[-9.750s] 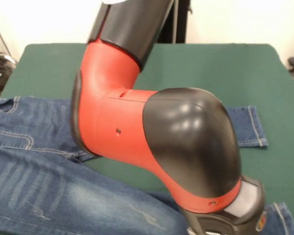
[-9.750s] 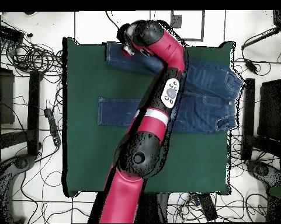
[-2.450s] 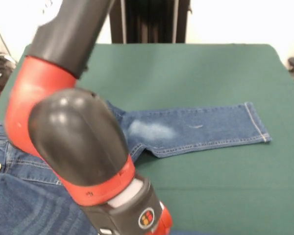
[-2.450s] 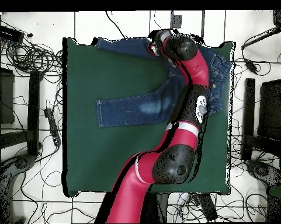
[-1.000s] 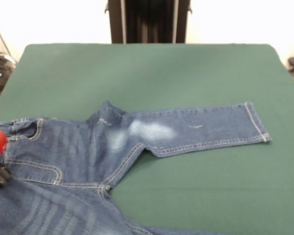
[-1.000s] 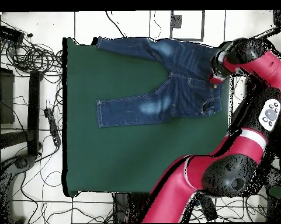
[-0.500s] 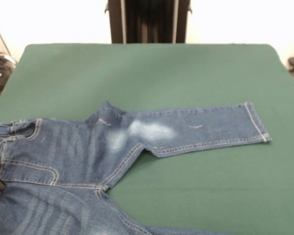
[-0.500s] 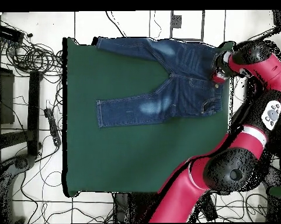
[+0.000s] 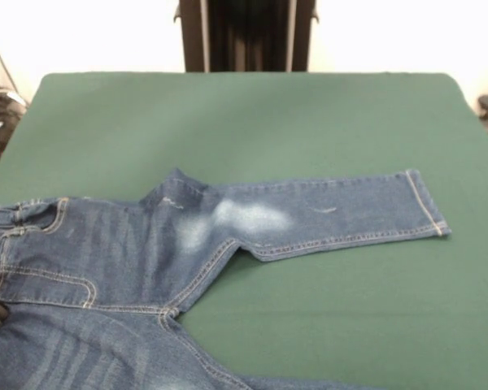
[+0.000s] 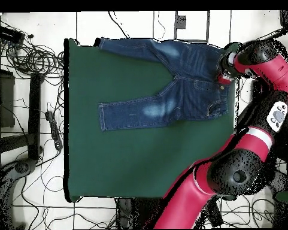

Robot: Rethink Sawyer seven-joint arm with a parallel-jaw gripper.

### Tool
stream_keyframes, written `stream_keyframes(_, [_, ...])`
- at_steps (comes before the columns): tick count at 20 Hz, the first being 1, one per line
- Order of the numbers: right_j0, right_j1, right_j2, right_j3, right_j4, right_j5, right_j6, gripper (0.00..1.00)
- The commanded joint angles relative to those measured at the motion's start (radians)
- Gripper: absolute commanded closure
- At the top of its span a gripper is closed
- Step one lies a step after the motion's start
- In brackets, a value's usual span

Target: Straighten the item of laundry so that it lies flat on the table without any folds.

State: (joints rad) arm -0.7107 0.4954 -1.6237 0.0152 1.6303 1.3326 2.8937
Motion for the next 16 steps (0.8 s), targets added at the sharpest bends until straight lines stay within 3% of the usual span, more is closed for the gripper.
stream_keyframes(1, [0.049,0.124,-0.026,-0.007,-0.126,-0.147,-0.387,1.0])
stream_keyframes(11, [0.038,0.093,0.112,-0.005,-0.284,-0.123,-0.464,1.0])
stream_keyframes(16, [-0.009,0.068,0.143,-0.021,-0.337,-0.111,-0.576,1.0])
